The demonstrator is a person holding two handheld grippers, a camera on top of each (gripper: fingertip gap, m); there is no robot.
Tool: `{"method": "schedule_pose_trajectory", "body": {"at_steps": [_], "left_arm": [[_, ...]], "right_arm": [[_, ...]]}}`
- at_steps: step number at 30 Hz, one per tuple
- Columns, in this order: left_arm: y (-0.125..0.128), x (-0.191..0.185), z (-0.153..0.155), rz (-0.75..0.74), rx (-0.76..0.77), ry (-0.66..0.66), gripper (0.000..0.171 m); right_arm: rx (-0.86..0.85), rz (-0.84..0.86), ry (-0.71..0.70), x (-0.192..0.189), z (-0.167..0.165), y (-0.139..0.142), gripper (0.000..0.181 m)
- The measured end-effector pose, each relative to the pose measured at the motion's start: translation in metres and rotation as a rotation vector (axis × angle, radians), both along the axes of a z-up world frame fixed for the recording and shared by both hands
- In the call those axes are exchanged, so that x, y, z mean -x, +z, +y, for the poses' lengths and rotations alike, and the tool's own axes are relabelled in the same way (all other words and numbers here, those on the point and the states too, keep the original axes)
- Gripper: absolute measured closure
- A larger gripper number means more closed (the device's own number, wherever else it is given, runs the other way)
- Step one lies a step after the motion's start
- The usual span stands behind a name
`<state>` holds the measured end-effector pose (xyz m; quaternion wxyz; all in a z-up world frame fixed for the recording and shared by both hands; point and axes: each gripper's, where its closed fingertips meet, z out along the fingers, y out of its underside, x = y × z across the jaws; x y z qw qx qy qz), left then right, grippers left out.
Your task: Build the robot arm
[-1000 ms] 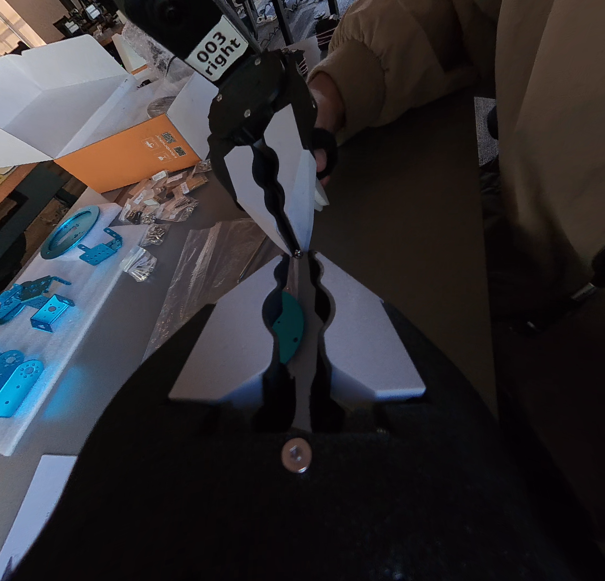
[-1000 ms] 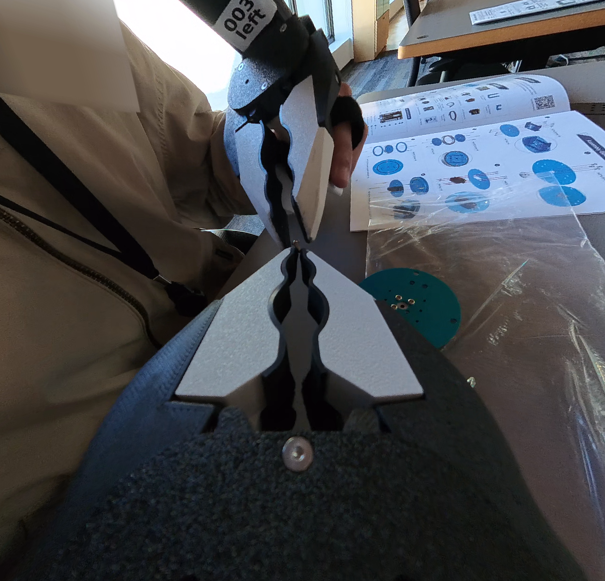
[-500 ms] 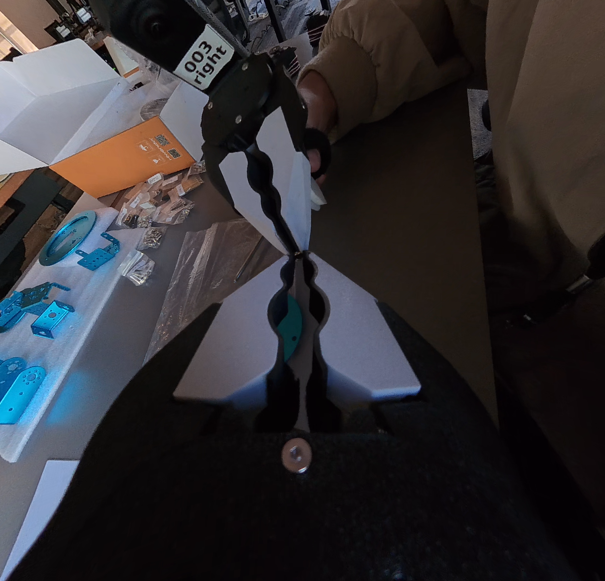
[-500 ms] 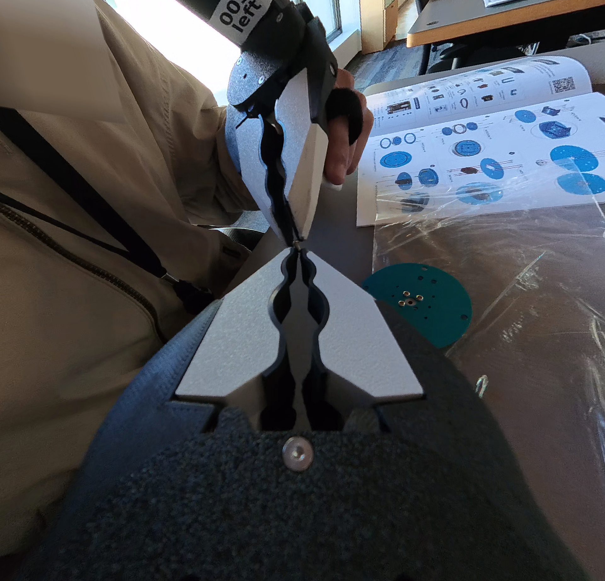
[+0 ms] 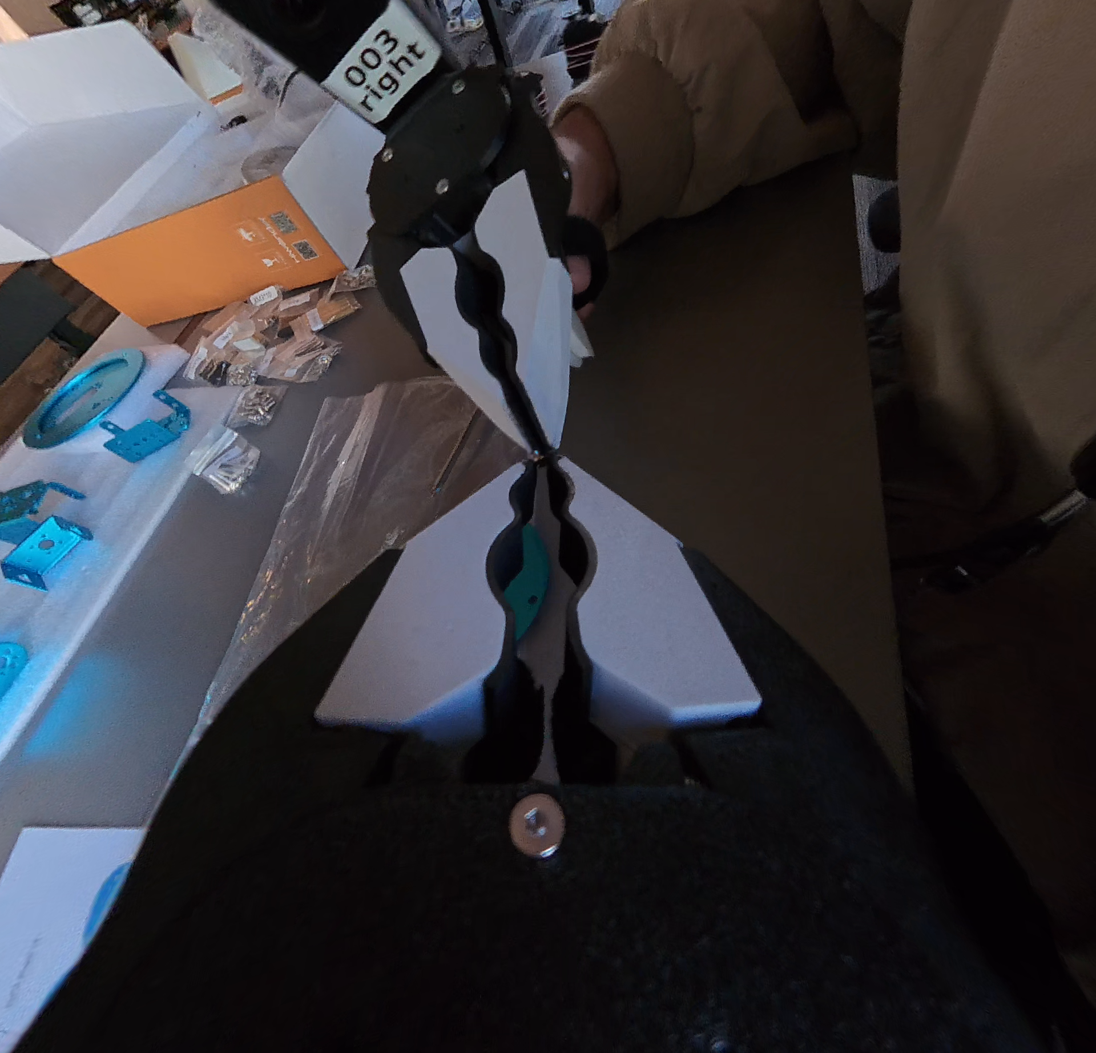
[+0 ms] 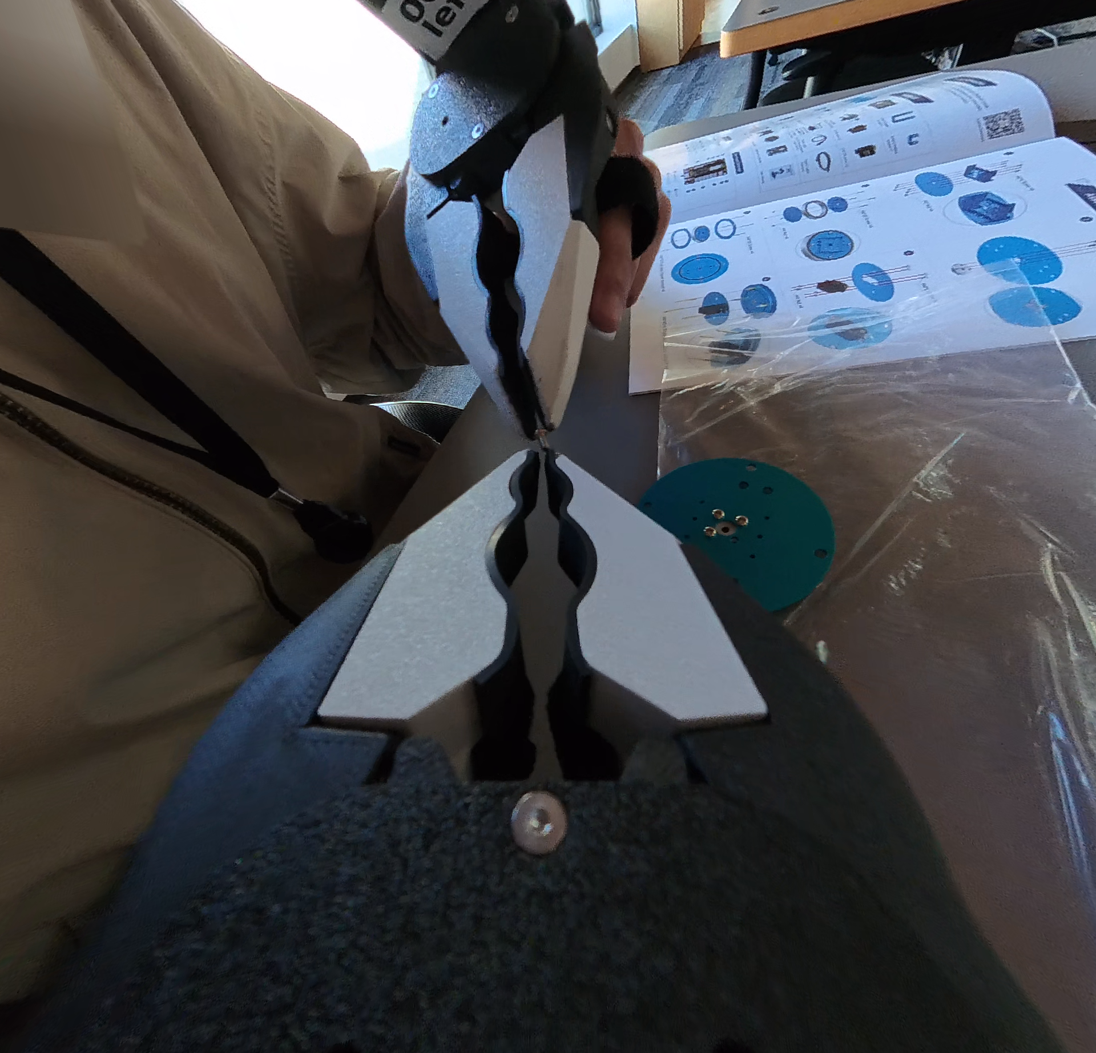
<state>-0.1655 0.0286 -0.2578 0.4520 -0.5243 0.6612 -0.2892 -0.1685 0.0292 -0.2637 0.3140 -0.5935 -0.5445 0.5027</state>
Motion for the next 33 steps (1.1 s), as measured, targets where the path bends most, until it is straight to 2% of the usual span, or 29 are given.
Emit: {"method": "schedule_pose_trajectory", "body": {"at_steps": [5, 8, 12, 16, 20, 24, 28, 33], "left_arm": [[-0.007, 0.007, 0.020, -0.013, 0.094, 0.045, 0.171], [-0.020, 0.013, 0.039, 0.039, 0.136, 0.093, 0.171], [-0.038, 0.022, 0.051, 0.141, 0.157, 0.130, 0.171], [-0.037, 0.036, 0.074, 0.162, 0.165, 0.239, 0.170], [-0.040, 0.041, 0.099, 0.202, 0.195, 0.317, 0.160], [-0.046, 0.039, 0.110, 0.225, 0.215, 0.312, 0.158], [-0.051, 0.058, 0.121, 0.307, 0.125, 0.364, 0.158], [-0.032, 0.077, 0.128, 0.190, 0.192, 0.548, 0.158]], "right_arm": [[-0.016, -0.038, -0.088, -0.003, 0.020, -0.005, 0.181], [-0.028, -0.063, -0.160, -0.009, 0.036, -0.005, 0.180], [-0.105, -0.118, -0.250, -0.031, 0.057, -0.008, 0.179], [-0.185, -0.145, -0.328, -0.054, 0.083, -0.008, 0.176], [-0.183, -0.197, -0.320, -0.052, 0.094, -0.018, 0.164], [-0.195, -0.281, -0.206, -0.025, 0.098, -0.031, 0.158], [-0.057, -0.264, -0.133, -0.017, 0.099, -0.024, 0.159], [-0.071, -0.160, -0.224, -0.035, 0.113, -0.015, 0.162]]}}
